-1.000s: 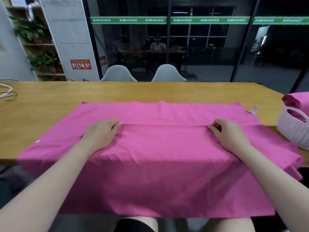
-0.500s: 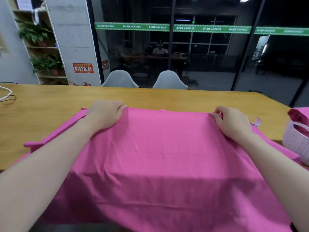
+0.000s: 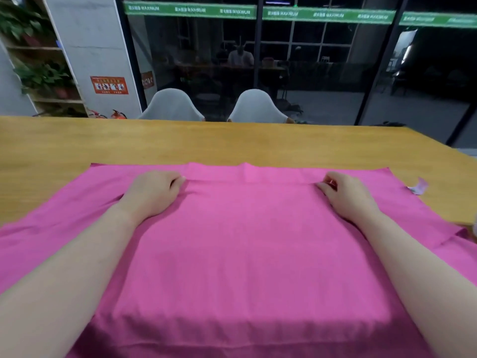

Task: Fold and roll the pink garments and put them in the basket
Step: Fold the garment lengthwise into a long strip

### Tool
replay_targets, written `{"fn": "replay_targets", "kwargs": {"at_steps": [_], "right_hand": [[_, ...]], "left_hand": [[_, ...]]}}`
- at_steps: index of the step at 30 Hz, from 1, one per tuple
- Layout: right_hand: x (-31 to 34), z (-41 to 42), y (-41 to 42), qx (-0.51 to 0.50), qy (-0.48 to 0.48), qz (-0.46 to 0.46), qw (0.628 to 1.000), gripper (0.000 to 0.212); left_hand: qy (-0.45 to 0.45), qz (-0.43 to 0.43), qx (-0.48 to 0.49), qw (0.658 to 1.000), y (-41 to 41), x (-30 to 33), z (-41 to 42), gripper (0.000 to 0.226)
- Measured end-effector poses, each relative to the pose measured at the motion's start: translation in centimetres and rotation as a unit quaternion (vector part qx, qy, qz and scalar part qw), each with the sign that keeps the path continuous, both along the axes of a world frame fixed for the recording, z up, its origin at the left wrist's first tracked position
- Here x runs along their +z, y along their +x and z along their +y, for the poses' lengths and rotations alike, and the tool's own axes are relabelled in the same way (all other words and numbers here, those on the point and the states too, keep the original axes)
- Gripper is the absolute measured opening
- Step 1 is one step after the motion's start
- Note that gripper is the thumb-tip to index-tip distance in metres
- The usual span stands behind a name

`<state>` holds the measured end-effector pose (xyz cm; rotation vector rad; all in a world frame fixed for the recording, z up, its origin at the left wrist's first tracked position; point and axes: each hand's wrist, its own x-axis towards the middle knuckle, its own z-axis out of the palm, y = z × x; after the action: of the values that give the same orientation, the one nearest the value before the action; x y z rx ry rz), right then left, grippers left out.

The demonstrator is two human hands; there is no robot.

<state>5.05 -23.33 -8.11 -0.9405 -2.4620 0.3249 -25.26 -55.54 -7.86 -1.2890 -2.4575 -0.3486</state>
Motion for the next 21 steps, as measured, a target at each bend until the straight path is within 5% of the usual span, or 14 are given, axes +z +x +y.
{"fn": "replay_targets", "kwargs": {"at_steps": [21], "right_hand": [[-0.3, -5.1, 4.8, 0.001, -0.006, 0.027, 1.0, 0.026]], "left_hand": [[-0.007, -0.036, 0.024, 0.999, 6.0, 0.2, -6.1, 0.033]]}}
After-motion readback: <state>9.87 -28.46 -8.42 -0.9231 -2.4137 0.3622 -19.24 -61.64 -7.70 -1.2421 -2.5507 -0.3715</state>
